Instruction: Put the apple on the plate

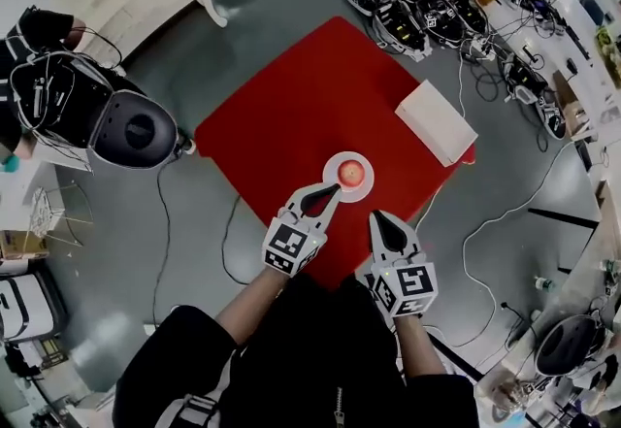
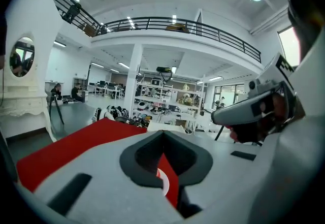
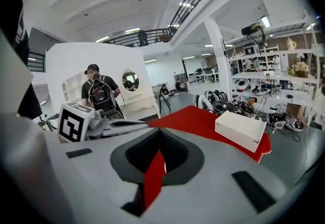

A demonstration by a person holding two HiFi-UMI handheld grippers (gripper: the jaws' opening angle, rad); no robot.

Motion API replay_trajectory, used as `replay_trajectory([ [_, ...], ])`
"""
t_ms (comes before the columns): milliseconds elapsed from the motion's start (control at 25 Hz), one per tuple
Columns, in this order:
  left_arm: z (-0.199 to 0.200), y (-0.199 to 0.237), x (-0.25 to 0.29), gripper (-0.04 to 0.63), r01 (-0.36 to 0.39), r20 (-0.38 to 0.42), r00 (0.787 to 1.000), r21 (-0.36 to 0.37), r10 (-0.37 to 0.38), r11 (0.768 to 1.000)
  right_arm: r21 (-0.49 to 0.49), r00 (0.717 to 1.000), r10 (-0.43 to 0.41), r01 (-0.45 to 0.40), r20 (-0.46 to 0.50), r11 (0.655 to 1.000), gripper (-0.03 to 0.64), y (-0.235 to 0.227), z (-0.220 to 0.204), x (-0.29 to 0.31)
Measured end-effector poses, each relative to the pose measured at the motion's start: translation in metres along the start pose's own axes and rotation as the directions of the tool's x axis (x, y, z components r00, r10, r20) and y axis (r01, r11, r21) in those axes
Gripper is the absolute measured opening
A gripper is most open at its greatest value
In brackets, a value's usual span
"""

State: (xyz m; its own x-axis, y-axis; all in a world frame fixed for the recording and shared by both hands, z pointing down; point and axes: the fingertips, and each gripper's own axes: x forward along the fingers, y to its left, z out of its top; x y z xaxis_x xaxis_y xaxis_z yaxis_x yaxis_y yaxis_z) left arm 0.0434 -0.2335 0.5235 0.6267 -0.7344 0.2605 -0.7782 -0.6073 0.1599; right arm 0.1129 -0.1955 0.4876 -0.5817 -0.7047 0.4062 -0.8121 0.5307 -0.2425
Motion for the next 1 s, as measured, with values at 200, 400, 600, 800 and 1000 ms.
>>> replay_trajectory([
  [200,0.024,-0.012,-0.033,0.006,-0.025,0.042,0.999,0.033,0.024,0.999,-0.035,0.998,0.01,-0.008,0.067,0.999,0.009,0.014,0.012,0.002],
  [400,0.034,-0.007,-0.046,0.006,-0.039,0.037,0.999,0.069,0.037,0.997,-0.043,0.997,0.021,-0.018,0.071,0.999,0.009,0.021,0.018,0.013],
  [600,0.026,-0.008,-0.059,0.006,-0.066,0.035,0.997,0.057,0.064,0.996,-0.062,0.997,0.054,-0.051,0.05,0.997,0.009,0.035,0.01,0.012],
  [800,0.024,-0.013,-0.06,0.006,-0.068,0.026,0.997,0.047,0.067,0.997,-0.069,0.996,0.075,-0.073,0.038,0.995,0.009,0.039,0.009,0.011],
  [1000,0.023,-0.013,-0.059,0.006,-0.063,0.026,0.998,0.043,0.062,0.997,-0.072,0.997,0.072,-0.069,0.031,0.995,0.009,0.041,0.007,0.011],
])
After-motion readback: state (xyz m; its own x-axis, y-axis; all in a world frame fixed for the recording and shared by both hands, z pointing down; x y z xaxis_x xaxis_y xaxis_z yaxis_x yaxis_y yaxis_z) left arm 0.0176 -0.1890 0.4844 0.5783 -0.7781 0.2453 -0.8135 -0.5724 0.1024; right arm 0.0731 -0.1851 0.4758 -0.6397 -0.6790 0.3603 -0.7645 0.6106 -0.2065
